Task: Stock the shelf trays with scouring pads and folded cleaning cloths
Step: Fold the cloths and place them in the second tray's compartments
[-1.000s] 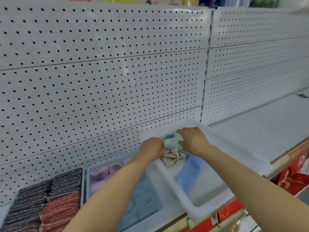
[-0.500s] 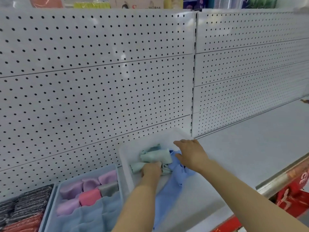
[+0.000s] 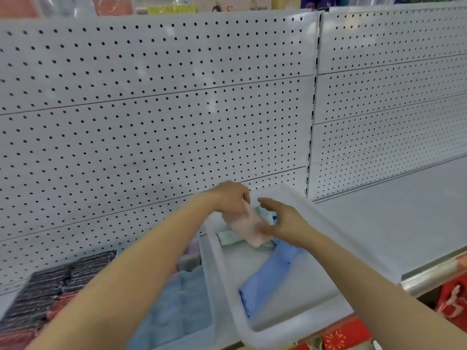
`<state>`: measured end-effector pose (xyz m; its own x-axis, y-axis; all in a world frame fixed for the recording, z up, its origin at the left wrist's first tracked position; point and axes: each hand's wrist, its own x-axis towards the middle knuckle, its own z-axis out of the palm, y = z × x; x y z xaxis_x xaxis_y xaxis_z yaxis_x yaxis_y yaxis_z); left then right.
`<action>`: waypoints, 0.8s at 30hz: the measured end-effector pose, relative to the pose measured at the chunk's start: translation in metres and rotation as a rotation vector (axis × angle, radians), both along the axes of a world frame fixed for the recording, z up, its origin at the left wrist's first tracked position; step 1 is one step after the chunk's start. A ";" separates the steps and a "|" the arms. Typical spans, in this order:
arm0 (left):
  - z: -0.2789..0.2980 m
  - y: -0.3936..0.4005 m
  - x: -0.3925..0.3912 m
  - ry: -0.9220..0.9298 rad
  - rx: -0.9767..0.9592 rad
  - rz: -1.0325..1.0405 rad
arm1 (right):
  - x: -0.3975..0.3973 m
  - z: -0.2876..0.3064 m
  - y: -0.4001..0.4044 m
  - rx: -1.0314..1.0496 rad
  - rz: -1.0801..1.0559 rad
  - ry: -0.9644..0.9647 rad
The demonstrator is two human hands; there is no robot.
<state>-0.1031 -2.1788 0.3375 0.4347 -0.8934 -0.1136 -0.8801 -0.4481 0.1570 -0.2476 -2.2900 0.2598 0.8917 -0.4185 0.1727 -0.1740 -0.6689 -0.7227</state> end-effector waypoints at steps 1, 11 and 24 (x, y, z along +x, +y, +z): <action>0.014 0.013 -0.001 0.030 -0.061 -0.026 | 0.001 0.008 0.012 0.092 0.031 -0.045; 0.062 0.137 0.016 0.432 -0.582 0.120 | 0.026 0.051 0.117 0.718 0.230 -0.251; 0.004 0.242 -0.003 0.854 -0.885 0.275 | 0.062 0.059 0.195 0.828 0.052 -0.331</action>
<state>-0.1059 -1.9367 0.3416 0.7011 -0.6991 0.1404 -0.2443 -0.0506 0.9684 -0.1855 -2.0947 0.3187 0.8714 -0.4833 0.0846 0.1450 0.0890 -0.9854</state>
